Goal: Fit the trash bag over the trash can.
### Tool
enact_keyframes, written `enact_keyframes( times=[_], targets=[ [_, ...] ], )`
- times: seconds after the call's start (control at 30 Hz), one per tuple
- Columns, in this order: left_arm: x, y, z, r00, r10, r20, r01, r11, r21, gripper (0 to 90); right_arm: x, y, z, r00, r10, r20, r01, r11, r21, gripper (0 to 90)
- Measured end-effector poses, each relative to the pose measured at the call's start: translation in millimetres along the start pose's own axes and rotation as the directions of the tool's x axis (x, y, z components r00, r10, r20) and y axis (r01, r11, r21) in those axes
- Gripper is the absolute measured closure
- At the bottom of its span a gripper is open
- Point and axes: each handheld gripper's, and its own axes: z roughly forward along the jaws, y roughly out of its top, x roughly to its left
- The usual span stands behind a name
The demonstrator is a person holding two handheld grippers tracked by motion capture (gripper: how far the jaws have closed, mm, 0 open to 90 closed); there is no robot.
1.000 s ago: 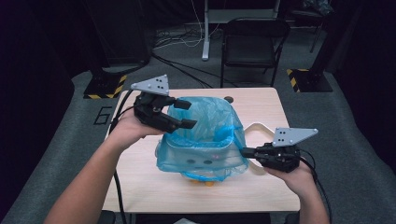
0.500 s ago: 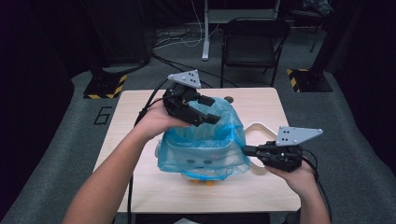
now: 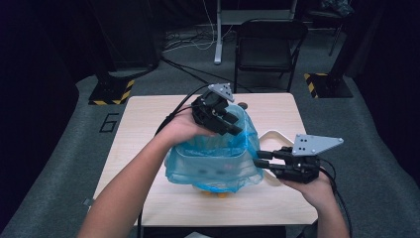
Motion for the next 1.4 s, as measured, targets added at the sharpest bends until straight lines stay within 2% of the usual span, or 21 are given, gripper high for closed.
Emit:
enact_keyframes(
  times=[0.13, 0.23, 0.37, 0.43, 0.53, 0.6, 0.73, 0.93, 1.13, 1.23, 1.4],
  targets=[
    [-1.6, 0.6, 3.4, 0.9995, 0.026, -0.017, -0.025, 0.9989, 0.039, 78.4, 3.9, 1.0, 3.1, 0.9996, -0.024, -0.016, 0.024, 1.0, -0.005, 86.9],
    [-0.8, 2.7, 5.7, 0.9988, 0.029, -0.039, -0.026, 0.9979, 0.059, 88.7, 5.9, 2.1, 2.5, 0.9985, -0.035, -0.041, 0.035, 0.999, -0.013, 89.8],
    [3.4, 6.8, 10.7, 0.9968, 0.007, -0.079, 0.0, 0.9956, 0.094, 89.6, 9.2, 3.4, -0.4, 0.996, -0.051, -0.074, 0.05, 0.999, -0.013, 90.0],
    [6.6, 7.4, 13.6, 0.9966, -0.007, -0.082, 0.016, 0.9941, 0.107, 89.5, 11.0, 3.9, -1.7, 0.9937, -0.062, -0.093, 0.062, 0.998, -0.008, 90.0],
    [13.4, 7.5, 19.8, 0.9955, -0.034, -0.088, 0.045, 0.9908, 0.128, 89.4, 11.8, 2.2, 1.6, 0.992, -0.07, -0.105, 0.074, 0.997, 0.037, 90.0],
    [15.9, 8.0, 22.4, 0.9959, -0.039, -0.082, 0.05, 0.9894, 0.137, 89.1, 9.0, -1.4, 6.1, 0.9922, -0.068, -0.105, 0.076, 0.994, 0.073, 90.0],
    [18.2, 8.4, 31.8, 0.9962, -0.036, -0.08, 0.05, 0.983, 0.177, 78.9, 3.1, -7.6, 8.2, 0.9949, -0.042, -0.092, 0.052, 0.993, 0.104, 90.0],
    [22.8, 6.4, 43.6, 0.996, -0.054, -0.071, 0.07, 0.9695, 0.235, 63.7, 2.4, -8.7, 3.9, 0.9964, -0.04, -0.075, 0.047, 0.994, 0.099, 90.0],
    [21.5, 3.1, 54.1, 0.998, -0.045, -0.044, 0.056, 0.9516, 0.302, 54.6, 3.0, -9.5, 4.8, 0.9968, -0.041, -0.069, 0.047, 0.994, 0.095, 90.0],
    [23.6, 1.9, 57.1, 0.9972, -0.061, -0.043, 0.072, 0.9477, 0.311, 50.3, 2.7, -10.4, 4.1, 0.9973, -0.036, -0.065, 0.042, 0.995, 0.093, 90.0],
    [23.3, 0.6, 58.5, 0.998, -0.053, -0.034, 0.061, 0.9467, 0.316, 48.8, 3.0, -11.4, 3.7, 0.9978, -0.03, -0.059, 0.035, 0.996, 0.087, 89.9]
  ],
)
